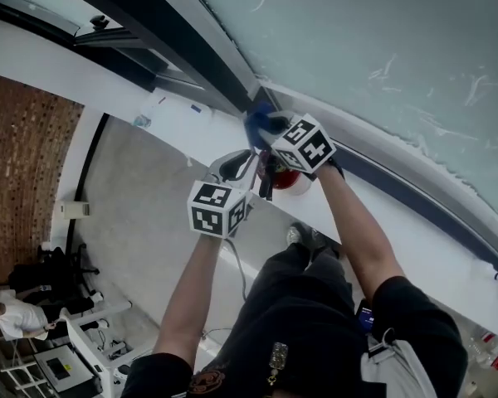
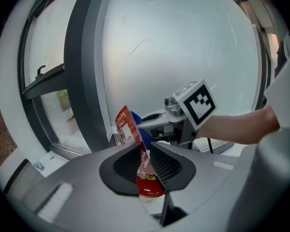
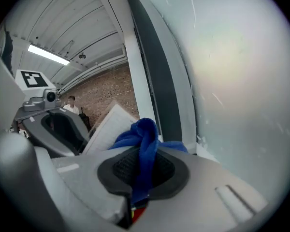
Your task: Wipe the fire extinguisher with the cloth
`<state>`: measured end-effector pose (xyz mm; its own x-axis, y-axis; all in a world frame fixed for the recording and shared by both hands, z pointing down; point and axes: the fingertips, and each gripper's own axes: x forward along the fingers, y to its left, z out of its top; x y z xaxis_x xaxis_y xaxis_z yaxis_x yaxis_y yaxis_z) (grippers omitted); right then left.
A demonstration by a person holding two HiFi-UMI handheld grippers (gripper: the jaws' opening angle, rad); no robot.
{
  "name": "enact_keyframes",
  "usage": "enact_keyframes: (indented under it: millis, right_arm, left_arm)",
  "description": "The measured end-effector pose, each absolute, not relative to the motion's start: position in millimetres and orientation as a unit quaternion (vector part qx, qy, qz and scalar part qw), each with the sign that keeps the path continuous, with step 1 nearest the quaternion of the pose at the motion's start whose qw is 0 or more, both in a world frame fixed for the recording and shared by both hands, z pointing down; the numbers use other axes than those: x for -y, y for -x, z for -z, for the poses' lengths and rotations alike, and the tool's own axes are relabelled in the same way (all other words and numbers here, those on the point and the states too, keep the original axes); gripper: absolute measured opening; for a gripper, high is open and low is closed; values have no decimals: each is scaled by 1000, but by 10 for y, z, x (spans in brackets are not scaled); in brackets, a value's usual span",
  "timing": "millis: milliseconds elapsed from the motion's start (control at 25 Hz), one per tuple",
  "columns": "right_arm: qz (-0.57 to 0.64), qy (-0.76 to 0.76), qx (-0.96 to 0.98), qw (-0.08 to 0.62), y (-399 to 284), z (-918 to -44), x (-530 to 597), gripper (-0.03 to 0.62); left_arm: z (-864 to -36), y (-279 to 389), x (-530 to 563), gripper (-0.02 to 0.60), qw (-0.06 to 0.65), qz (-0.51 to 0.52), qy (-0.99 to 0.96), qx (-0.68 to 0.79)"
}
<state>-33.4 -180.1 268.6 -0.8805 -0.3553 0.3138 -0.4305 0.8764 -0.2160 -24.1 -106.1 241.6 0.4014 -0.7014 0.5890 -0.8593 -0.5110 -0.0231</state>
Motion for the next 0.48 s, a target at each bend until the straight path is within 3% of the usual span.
enact_keyframes:
  millis: [240, 480]
  right_arm:
    - [-106, -182, 971, 110, 459, -2366, 1837, 23]
    - [-70, -103, 981, 149, 373, -2521, 1298, 23]
  left_arm:
    - [-2401, 272, 1049, 74, 142, -270, -826, 474]
    - [-2403, 330, 991, 77, 133, -278, -825, 473]
